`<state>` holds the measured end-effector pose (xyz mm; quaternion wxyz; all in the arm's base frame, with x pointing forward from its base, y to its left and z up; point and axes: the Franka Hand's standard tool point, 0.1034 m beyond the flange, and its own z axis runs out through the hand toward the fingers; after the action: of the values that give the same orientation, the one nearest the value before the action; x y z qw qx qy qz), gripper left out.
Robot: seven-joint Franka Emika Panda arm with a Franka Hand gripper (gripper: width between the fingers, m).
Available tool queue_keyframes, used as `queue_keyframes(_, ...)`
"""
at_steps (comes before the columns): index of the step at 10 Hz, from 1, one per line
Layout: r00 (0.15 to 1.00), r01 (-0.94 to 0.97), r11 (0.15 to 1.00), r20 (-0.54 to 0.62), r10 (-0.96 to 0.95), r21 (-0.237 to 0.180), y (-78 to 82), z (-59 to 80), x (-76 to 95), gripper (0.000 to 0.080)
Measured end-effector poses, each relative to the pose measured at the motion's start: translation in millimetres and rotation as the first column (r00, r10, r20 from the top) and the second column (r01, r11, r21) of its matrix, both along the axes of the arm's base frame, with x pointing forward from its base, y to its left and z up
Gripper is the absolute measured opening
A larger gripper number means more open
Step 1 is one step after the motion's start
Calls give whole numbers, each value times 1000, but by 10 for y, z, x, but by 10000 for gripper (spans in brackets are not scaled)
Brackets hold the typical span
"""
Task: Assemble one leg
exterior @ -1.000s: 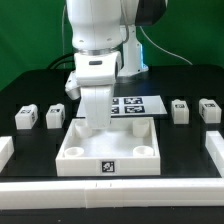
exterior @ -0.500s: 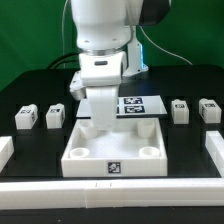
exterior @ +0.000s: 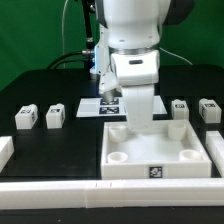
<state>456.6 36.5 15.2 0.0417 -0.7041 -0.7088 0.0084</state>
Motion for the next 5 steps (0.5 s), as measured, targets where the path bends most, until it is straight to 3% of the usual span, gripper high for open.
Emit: queue_keyframes(5, 1000, 14, 1000, 0, -14, 10, 135, 22, 328, 64)
